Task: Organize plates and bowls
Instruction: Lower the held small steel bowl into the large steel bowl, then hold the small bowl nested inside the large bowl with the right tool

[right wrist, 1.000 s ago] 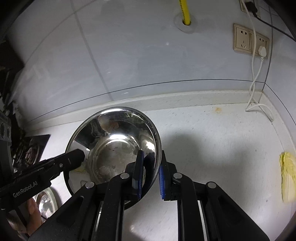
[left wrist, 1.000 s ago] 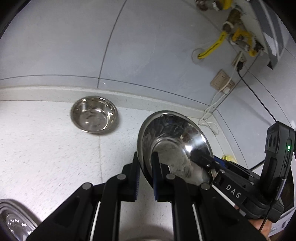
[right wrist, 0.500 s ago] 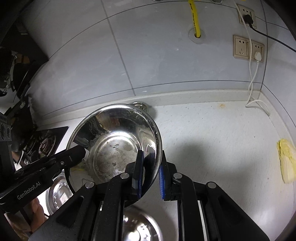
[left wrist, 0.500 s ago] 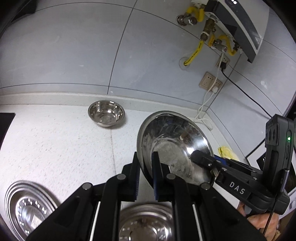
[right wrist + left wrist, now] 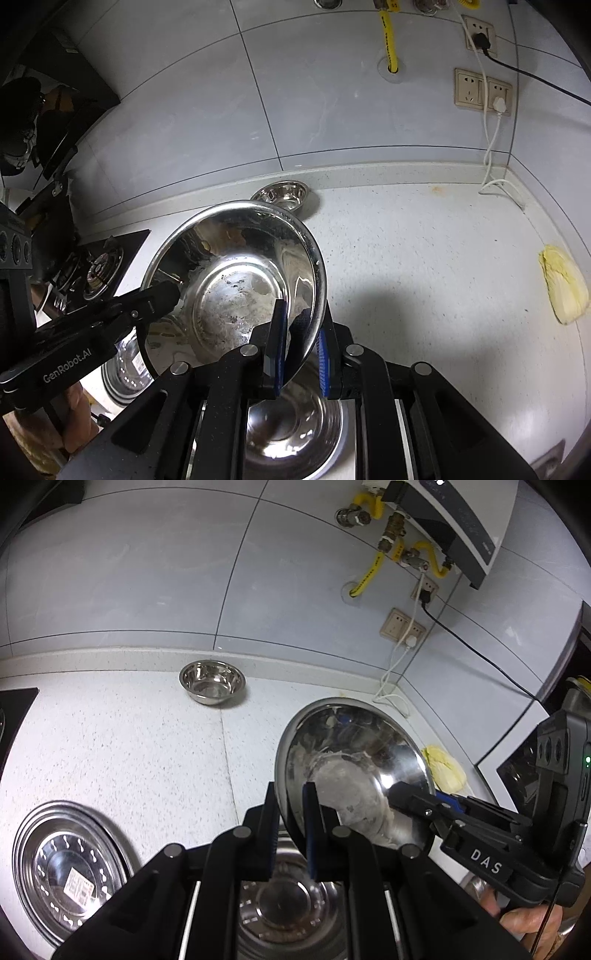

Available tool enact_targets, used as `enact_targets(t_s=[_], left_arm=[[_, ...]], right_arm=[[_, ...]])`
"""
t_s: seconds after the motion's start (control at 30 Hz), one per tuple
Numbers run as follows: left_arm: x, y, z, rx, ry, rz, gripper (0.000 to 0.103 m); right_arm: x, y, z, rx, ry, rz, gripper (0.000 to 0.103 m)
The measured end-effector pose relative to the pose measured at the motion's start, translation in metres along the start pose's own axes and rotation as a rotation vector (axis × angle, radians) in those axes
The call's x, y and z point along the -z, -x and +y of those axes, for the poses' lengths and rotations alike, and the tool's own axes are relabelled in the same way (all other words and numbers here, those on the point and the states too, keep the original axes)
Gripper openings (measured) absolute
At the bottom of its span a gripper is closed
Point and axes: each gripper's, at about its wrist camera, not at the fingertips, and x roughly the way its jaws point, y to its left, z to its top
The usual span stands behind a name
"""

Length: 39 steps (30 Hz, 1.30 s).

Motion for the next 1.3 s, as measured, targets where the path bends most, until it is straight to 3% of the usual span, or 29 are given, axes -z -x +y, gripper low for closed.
enact_targets(t_s=[0.23,0.47,0.83,1.3], left_arm=[[0.025,0.014,0.01,0.059,0.03,0.079,0.011],[0.048,0.023,0.019,0.071,0.021,0.137,0.011],[0.089,-0.026,0.039,0.05,0.085,0.332,0.011],[0.096,-0.062,0.053,0.017,0.118,0.397,0.011]], right_arm=[[0.018,0.019,0.006,0.009,-0.008,0.015,0.013],[0.048,0.02,0.012,-0.01,-0.05,0.062,0.013],[0.085,-0.026,0.0,0.009,-0.108,0.222,0.013],[0.098,-0.062,-0.01,0.02,-0.129,0.306,0.013]])
